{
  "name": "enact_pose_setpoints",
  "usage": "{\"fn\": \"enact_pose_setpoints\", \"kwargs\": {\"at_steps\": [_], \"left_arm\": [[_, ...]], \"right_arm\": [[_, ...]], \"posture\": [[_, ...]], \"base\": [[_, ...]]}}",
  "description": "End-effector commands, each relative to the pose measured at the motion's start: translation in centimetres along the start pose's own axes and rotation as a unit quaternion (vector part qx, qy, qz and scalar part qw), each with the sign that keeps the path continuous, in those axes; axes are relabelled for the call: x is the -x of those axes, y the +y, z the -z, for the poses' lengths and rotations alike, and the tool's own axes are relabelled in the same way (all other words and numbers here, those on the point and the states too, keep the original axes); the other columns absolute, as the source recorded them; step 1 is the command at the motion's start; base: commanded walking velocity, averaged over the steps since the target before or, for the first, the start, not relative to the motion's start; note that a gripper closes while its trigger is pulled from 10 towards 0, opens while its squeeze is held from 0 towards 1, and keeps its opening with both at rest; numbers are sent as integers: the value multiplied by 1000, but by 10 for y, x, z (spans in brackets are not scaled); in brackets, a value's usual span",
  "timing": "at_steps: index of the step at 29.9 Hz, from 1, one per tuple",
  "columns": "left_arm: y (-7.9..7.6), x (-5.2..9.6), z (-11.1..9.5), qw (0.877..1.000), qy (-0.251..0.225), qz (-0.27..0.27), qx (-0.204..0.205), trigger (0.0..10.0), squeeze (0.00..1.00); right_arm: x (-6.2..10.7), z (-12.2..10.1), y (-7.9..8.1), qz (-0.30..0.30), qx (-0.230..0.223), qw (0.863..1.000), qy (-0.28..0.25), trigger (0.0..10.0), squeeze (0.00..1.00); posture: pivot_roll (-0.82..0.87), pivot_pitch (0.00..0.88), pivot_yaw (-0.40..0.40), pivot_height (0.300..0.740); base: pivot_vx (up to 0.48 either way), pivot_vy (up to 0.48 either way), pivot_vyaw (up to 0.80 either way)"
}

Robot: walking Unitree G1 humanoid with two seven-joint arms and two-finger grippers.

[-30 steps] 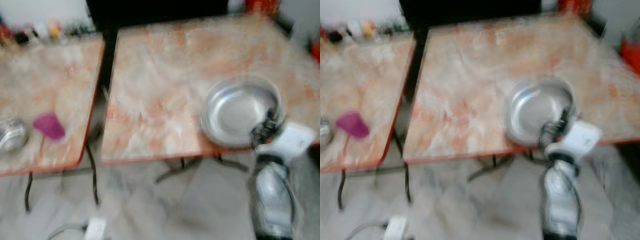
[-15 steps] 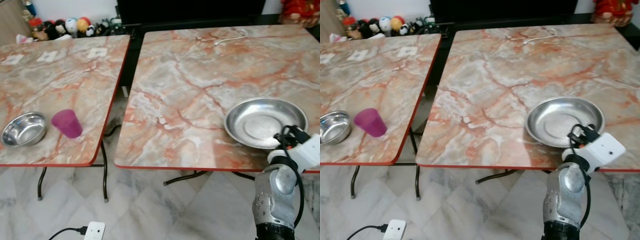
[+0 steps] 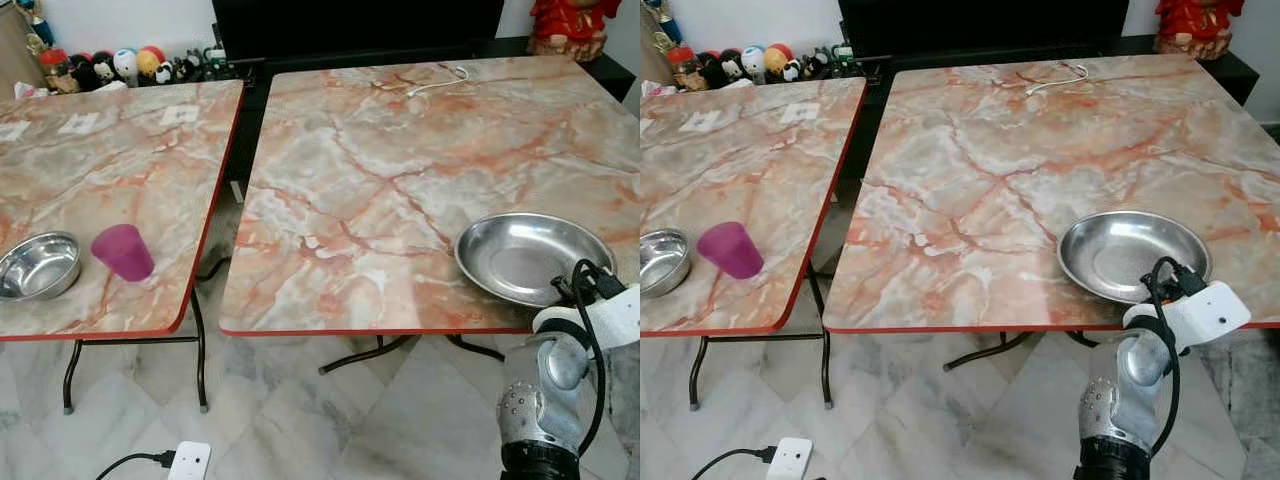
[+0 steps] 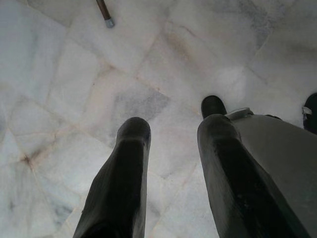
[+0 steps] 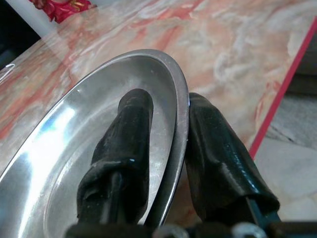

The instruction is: Setting the table

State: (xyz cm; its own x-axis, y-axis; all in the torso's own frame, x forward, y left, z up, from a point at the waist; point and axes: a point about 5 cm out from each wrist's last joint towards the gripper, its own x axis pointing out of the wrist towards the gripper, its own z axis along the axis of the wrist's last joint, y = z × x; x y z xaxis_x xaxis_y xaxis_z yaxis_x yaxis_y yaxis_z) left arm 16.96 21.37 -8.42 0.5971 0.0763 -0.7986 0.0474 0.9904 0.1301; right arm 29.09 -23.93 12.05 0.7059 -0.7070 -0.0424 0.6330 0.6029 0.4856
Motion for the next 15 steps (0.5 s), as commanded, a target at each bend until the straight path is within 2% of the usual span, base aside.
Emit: {"fn": "enact_pose_setpoints", "kwargs": {"at_steps": [1, 10, 11, 12, 13, 14, 15], "left_arm": [[5, 2, 7, 1000, 13, -5, -8, 10000, 0], [6, 2, 7, 1000, 14, -4, -13, 10000, 0], [6, 2, 7, 1000, 14, -4, -14, 10000, 0], [6, 2, 7, 1000, 14, -4, -14, 10000, 0], [6, 2, 7, 1000, 14, -4, -14, 10000, 0], [6, 2, 7, 1000, 15, -3, -15, 10000, 0], [6, 2, 7, 1000, 15, -3, -15, 10000, 0]], "right_arm": [[3, 4, -4, 13, -3, 1000, 3, 10000, 0], [0, 5, -12, 37, -2, 999, 1, 10000, 4], [0, 5, -13, 40, -6, 999, 2, 10000, 67], [0, 5, -13, 40, -6, 999, 2, 10000, 67], [0, 6, -14, 44, -10, 999, 4, 10000, 141], [-1, 8, -15, 50, -16, 999, 12, 10000, 616], [-1, 8, -15, 50, -16, 999, 12, 10000, 616]], "posture": [[-126, 132, 70, 740], [-126, 135, 74, 740], [-126, 136, 75, 740], [-126, 136, 75, 740], [-124, 133, 76, 740], [-124, 131, 79, 740], [-124, 131, 79, 740]], "base": [[0, 0, 0], [0, 0, 0], [0, 0, 0], [0, 0, 0], [0, 0, 0], [0, 0, 0], [0, 0, 0]]}}
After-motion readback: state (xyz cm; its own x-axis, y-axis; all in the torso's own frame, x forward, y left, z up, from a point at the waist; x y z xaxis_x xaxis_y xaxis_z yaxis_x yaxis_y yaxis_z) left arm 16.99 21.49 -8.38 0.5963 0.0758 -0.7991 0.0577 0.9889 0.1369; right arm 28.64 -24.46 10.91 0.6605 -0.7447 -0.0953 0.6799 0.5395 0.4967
